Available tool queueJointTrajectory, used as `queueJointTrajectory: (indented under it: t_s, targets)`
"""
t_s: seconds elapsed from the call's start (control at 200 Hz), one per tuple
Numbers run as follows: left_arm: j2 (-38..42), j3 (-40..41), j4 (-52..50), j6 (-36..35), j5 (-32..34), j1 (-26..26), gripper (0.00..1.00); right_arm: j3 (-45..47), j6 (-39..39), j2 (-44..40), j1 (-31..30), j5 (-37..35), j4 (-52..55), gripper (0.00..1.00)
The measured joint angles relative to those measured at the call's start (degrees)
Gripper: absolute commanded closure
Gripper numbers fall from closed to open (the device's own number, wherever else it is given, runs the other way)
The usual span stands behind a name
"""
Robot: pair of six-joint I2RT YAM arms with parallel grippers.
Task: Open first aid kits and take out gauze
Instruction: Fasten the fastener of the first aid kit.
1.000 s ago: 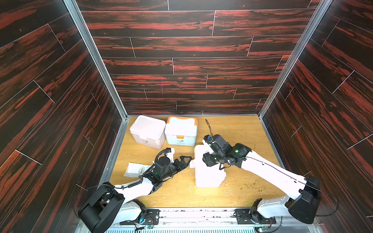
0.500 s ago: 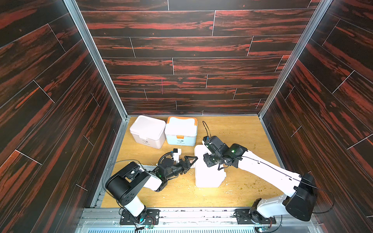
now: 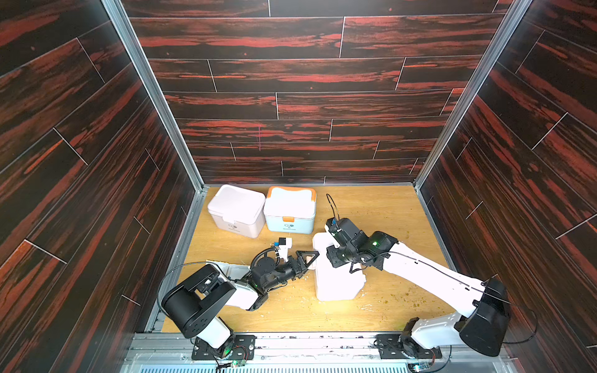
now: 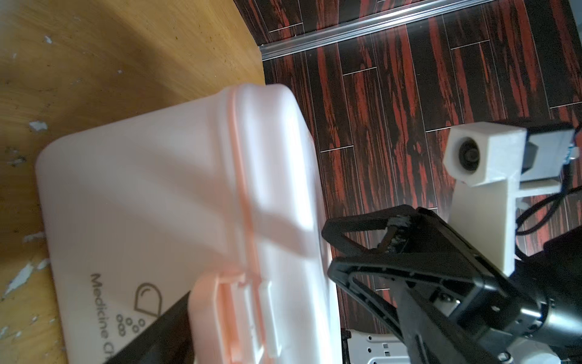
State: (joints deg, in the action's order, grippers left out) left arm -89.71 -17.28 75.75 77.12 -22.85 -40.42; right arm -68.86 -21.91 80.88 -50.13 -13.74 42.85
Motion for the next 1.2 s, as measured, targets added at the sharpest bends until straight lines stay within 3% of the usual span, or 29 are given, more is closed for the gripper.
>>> queueJointTrajectory:
  t_s: [0.501,0.666,0.806,0.876,0.971,1.026,1.196]
  targets:
    - [11.47,2.51,-7.1,-1.18,4.17,-0.11,0.0,0.59,-0.13,-0.79,0.0,1.6,-0.48,0.58]
    - [20.04,2.43,-19.39,-4.17,6.54,-0.15,0.0,0.87,-0.85,-2.34,0.0,2.95,-0.13,0.5]
    - [30.05,0.11,-36.68,-8.68,9.66,-0.22,0.02,0.9,-1.81,-6.56,0.0,3.58,-0.55,0.42]
    - [34.58,-2.97,-46.4,-11.8,11.52,-0.57,0.1,0.9,-2.34,-9.55,0.0,3.13,-1.09,0.41]
    - [37.79,-8.96,-58.05,-16.33,13.88,-1.57,0.3,0.94,-2.97,-13.4,0.37,2.19,-1.92,0.41]
    - [37.88,-12.76,-63.58,-18.82,14.86,-2.47,0.41,1.36,-3.15,-15.19,0.9,1.86,-2.6,0.41]
    - [32.68,-24.0,-77.55,-25.68,18.91,-5.6,0.63,3.98,-3.37,-17.29,4.52,1.95,-3.17,0.41]
